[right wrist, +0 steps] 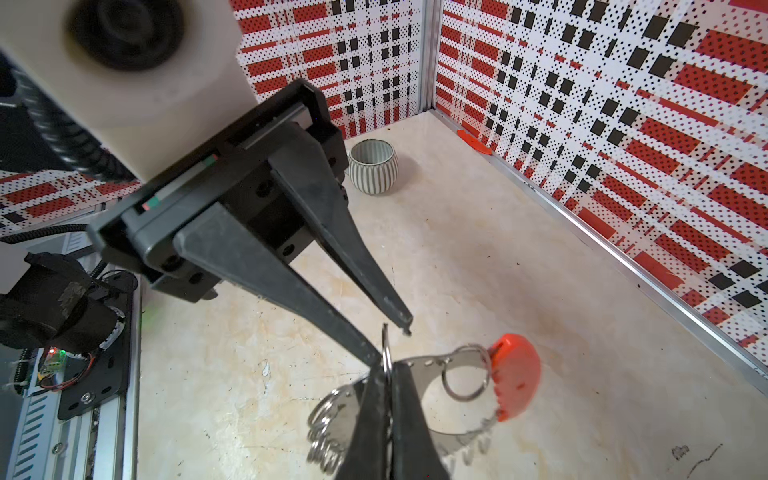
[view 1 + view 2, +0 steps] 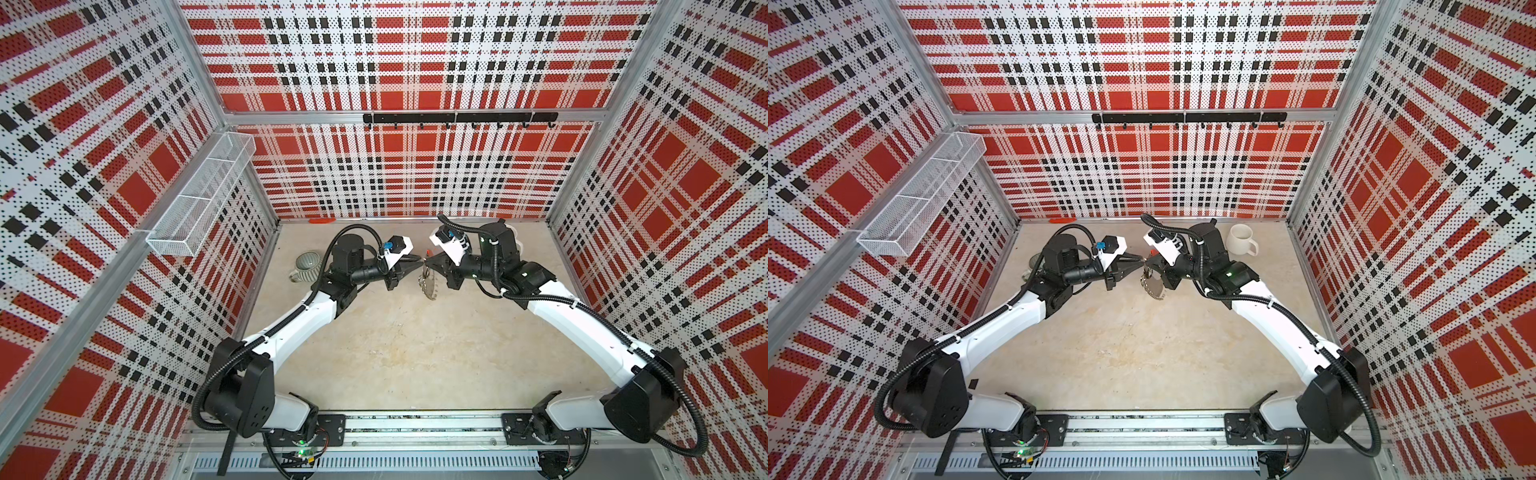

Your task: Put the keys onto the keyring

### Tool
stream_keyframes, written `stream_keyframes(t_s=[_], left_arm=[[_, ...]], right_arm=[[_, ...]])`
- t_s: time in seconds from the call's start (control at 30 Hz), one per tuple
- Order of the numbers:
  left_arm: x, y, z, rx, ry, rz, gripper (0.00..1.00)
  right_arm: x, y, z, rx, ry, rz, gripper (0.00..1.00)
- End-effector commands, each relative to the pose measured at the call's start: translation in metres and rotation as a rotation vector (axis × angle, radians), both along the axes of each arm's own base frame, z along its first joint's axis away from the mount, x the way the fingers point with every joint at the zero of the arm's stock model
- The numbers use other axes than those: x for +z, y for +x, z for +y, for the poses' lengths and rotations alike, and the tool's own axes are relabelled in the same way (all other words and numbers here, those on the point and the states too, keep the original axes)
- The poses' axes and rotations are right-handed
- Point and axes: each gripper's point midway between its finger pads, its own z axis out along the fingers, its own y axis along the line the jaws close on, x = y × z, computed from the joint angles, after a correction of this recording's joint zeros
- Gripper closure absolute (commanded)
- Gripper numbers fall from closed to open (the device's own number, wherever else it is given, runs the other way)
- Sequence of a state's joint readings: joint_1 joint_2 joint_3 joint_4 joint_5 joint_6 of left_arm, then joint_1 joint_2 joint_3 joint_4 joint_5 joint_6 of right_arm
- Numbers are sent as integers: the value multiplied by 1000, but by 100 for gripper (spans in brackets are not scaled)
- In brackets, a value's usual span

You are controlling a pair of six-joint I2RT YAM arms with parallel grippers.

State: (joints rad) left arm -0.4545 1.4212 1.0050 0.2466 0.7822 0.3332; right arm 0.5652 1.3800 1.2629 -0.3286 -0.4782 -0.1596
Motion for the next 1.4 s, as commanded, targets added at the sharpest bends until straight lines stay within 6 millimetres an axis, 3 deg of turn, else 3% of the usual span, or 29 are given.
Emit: stream_keyframes(t_s=[0.0, 0.27, 0.67, 0.8, 0.93, 1.0, 1.17, 1.37], left_arm=[[14, -4, 1, -20, -30, -30, 82], [13, -7, -1, -44, -33, -16, 100], [10, -14, -1, -61, -42, 0, 100], [14, -15, 1, -51, -105, 24, 100], [17, -15, 2, -45, -159, 58, 100], [21, -16, 2, -47, -190, 65, 100], [30, -27, 4, -66, -268, 60, 100], [40, -34, 7, -93, -333, 68, 100]], right_arm=[[13, -10, 7, 49, 29, -42, 100], [14, -11, 8, 49, 32, -38, 100], [29, -6, 7, -1, 123, -37, 100], [34, -4, 4, -19, 216, 14, 89], [41, -3, -10, -18, 325, 74, 69], [47, -4, -19, -8, 392, 101, 64], [58, -10, -33, 44, 539, 165, 58], [60, -17, -28, 141, 606, 240, 55]])
